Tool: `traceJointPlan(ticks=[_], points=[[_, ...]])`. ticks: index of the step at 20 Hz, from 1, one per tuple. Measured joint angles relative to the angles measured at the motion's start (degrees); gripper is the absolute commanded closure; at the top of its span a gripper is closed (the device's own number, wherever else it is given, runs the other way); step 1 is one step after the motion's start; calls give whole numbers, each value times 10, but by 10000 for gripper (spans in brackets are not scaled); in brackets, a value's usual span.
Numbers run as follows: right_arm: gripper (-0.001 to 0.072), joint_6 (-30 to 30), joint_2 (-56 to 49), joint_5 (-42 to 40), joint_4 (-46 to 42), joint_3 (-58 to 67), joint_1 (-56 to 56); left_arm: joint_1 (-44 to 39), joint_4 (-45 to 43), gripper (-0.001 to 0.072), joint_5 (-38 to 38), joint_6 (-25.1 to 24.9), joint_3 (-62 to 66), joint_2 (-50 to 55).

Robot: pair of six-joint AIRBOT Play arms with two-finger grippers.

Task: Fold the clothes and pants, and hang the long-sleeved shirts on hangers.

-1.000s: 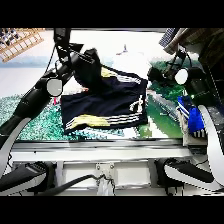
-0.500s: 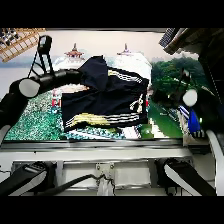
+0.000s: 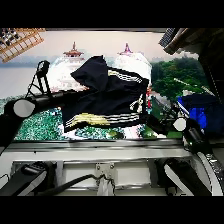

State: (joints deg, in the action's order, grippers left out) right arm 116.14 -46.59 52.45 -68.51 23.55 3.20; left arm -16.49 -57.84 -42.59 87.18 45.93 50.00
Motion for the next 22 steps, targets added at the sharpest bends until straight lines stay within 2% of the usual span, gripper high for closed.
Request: traceJointPlan(ticks=[5, 8, 9, 11, 12, 13, 14, 17, 18, 19, 20, 22], points=[[284, 2, -23, -60, 33, -18, 0, 0, 0, 457, -31, 12, -21, -28], [377, 2, -47, -90, 50, -20, 0, 0, 0, 457, -54, 14, -24, -35], [383, 2, -54, -98, 54, -21, 0, 0, 0, 457, -59, 15, -24, -39], [526, 0, -67, -117, 62, -21, 0, 0, 0, 457, -72, 16, -25, -46], [572, 0, -71, -126, 66, -21, 0, 0, 0, 458, -78, 16, -27, -50], [657, 0, -74, -136, 70, -21, 0, 0, 0, 458, -84, 18, -32, -56], [681, 0, -76, -143, 74, -21, 0, -1, 0, 458, -88, 24, -42, -64], [681, -3, -79, -155, 82, -21, 0, -2, 0, 448, -97, 65, -96, -98], [681, -7, -79, -157, 83, -21, 0, -2, 0, 401, -97, 89, -122, -112], [681, -10, -80, -158, 84, -21, 0, -2, 0, 306, -97, 113, -148, -126], [681, -12, -80, -158, 85, -21, 0, -2, 0, 168, -96, 139, -175, -141], [681, -19, -80, -158, 86, -21, 0, -2, 0, 139, -84, 189, -221, -165]])
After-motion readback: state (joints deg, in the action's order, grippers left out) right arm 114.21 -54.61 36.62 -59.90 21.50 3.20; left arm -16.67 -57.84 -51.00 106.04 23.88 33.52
